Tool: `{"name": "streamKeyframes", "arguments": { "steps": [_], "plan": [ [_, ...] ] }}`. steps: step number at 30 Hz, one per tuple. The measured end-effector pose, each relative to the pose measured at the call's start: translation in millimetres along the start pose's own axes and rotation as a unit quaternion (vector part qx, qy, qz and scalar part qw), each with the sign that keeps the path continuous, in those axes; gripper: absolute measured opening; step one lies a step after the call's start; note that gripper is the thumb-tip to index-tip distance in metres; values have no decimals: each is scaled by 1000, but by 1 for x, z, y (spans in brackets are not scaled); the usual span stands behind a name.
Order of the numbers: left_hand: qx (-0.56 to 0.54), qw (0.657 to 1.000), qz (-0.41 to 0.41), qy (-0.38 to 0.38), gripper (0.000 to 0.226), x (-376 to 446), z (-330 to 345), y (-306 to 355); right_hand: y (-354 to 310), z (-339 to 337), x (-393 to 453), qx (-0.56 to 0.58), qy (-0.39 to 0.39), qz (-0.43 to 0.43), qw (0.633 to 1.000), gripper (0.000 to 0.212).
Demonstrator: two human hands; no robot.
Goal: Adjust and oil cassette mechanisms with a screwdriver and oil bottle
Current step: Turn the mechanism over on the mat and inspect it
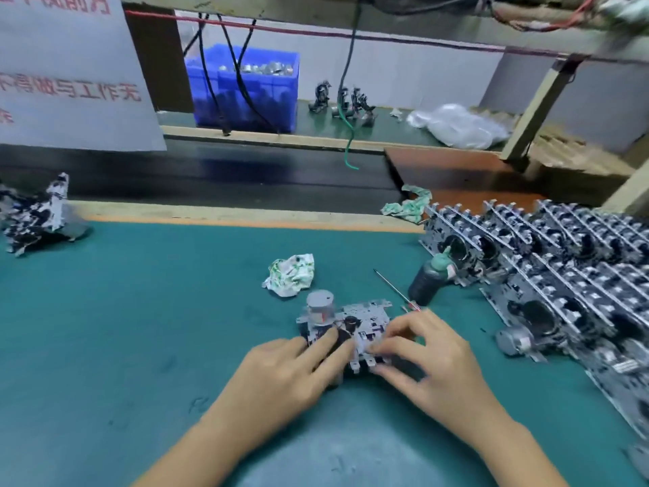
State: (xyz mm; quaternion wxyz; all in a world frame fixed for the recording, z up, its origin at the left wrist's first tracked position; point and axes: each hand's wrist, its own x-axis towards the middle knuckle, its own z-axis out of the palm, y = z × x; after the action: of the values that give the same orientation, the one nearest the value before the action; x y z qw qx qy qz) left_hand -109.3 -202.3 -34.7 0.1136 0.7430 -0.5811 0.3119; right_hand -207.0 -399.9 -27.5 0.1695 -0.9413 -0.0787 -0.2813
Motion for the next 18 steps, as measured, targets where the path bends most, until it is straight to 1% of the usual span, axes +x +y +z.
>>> {"name": "streamKeyframes", "arguments": {
  "steps": [1,2,3,4,5,6,7,9,10,12,15,18],
  "plan": [
    [-6,1000,17,5,29,-3,3,0,3,1,-10,-21,-7,-20,1000,12],
    [-19,1000,19,-2,37,-5,4,-1,4,3,-18,-37,-17,-33,999,11],
    [-42,999,1,-19,50,-8,6,-3,5,4,-24,-45,-25,-39,998,14],
    [-84,995,-38,-40,66,-10,6,-5,4,5,-27,-46,-30,-39,998,17],
    [-139,984,-93,-60,81,-12,6,-8,4,4,-28,-40,-30,-31,998,20],
    [-200,964,-156,-82,92,-13,4,-10,2,4,-28,-25,-25,-17,999,24],
    [-255,939,-208,-101,99,-15,4,-11,1,3,-26,-7,-16,-2,1000,27],
    [-330,900,-256,-128,103,-16,6,-11,-2,2,-24,28,15,22,999,28],
    [-351,889,-262,-132,103,-17,7,-10,-2,2,-24,43,30,29,998,27],
    [-361,883,-267,-135,103,-15,10,-10,-3,3,-25,72,55,41,995,29],
    [-374,874,-276,-143,106,-14,10,-10,-1,2,-26,117,71,69,988,35],
    [-373,874,-278,-140,105,-15,10,-11,1,2,-25,151,80,99,980,24]
  ]
}}
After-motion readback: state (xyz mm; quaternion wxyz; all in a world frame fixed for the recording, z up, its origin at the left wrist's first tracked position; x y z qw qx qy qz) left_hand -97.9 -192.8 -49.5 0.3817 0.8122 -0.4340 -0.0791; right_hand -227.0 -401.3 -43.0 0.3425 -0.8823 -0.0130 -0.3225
